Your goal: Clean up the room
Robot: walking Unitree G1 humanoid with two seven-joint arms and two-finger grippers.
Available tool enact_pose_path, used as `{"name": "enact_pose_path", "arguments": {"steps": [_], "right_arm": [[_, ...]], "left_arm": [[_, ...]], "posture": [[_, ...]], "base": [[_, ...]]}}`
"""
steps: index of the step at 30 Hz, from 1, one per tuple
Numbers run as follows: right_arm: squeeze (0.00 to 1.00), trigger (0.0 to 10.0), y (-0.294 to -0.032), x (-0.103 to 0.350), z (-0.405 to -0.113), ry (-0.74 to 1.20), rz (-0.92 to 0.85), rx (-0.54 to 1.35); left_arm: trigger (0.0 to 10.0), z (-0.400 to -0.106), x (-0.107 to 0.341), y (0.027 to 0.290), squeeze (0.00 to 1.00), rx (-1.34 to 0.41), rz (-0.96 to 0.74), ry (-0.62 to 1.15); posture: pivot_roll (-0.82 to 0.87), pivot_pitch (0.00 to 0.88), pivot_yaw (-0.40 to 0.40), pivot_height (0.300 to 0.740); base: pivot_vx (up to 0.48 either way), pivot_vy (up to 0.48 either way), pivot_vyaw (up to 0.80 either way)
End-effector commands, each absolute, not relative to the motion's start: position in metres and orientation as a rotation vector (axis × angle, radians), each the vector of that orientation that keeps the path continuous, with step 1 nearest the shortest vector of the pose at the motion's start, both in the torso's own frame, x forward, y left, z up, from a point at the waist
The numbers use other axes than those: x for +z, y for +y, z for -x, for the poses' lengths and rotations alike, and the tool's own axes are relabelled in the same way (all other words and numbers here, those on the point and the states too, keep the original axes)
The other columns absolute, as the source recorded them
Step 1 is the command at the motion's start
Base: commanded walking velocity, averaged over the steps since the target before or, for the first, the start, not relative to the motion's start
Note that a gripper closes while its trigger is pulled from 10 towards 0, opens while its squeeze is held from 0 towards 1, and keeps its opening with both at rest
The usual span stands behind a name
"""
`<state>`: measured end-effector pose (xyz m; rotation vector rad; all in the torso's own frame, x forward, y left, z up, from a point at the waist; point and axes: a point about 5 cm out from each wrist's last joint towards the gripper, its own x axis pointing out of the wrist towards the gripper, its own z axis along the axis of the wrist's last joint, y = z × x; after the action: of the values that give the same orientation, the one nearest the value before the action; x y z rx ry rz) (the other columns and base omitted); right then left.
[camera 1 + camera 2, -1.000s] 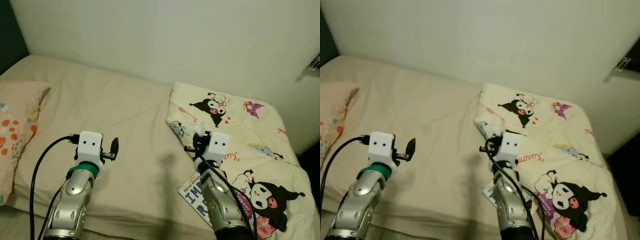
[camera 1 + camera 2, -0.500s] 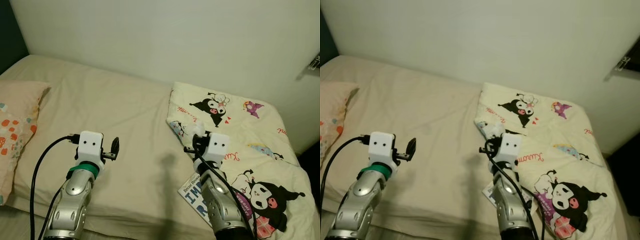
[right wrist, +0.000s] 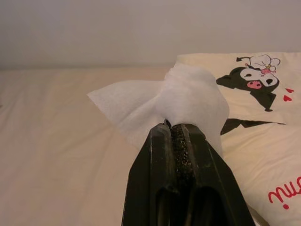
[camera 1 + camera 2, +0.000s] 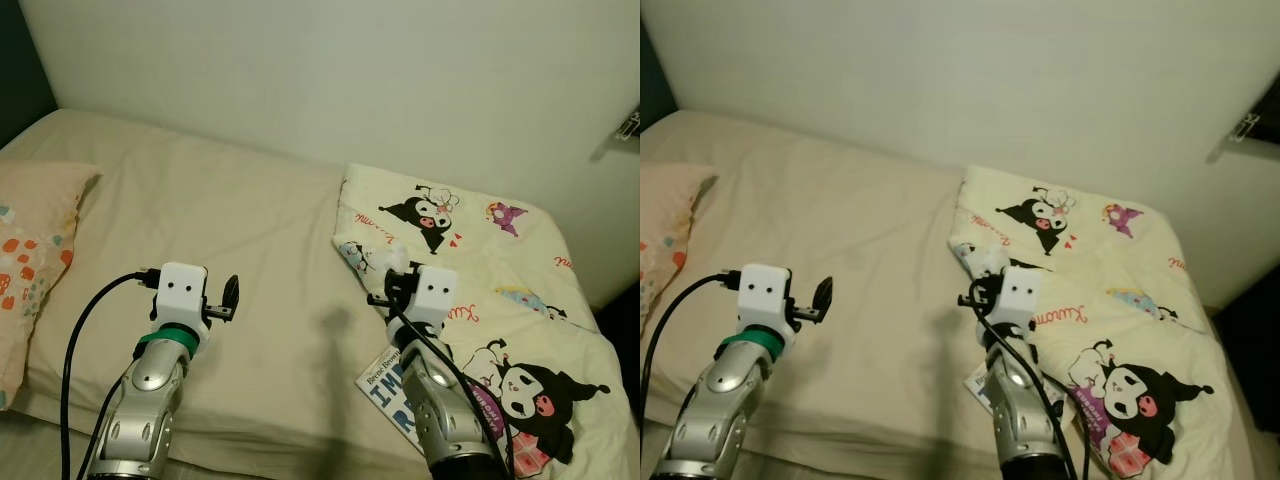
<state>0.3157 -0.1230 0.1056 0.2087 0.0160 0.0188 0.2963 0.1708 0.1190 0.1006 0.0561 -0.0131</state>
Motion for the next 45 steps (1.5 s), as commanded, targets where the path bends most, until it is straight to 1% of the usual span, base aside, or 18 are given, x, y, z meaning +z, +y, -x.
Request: {"name": "enact_pose_path", "arguments": {"steps": [1, 9, 11, 20, 45], "right_arm": [[0.0, 10.0, -0.1288, 0.0989, -0.3134, 0.048, -0.197, -0.001], [0.0, 10.0, -0.1267, 0.1008, -0.3146, 0.038, -0.161, 0.01], [0.0, 10.0, -0.1259, 0.1015, -0.3153, 0.037, -0.152, 0.011], [0.0, 10.0, -0.1247, 0.1015, -0.3158, 0.038, -0.125, 0.015], [0.0, 10.0, -0.1253, 0.1016, -0.3168, 0.039, -0.119, 0.004]], "left_arm": [[10.0, -0.294, 0.1131, 0.1687, 0.0, -0.016, -0.098, 0.086], [10.0, -0.2945, 0.1132, 0.1684, 0.0, -0.017, -0.098, 0.086], [10.0, -0.295, 0.1137, 0.1683, 0.0, -0.019, -0.098, 0.086], [10.0, -0.2958, 0.1142, 0.1671, 0.0, -0.025, -0.099, 0.088], [10.0, -0.2979, 0.1142, 0.1658, 0.0, -0.033, -0.1, 0.091]], "posture": [[0.12, 0.0, -0.062, 0.74], [0.12, 0.0, -0.063, 0.74], [0.12, 0.0, -0.06, 0.74], [0.12, 0.0, -0.057, 0.74], [0.12, 0.0, -0.05, 0.74]], "base": [[0.0, 0.0, 0.0], [0.0, 0.0, 0.0], [0.0, 0.0, 0.58], [0.0, 0.0, 0.8], [0.0, 0.0, 0.8]]}}
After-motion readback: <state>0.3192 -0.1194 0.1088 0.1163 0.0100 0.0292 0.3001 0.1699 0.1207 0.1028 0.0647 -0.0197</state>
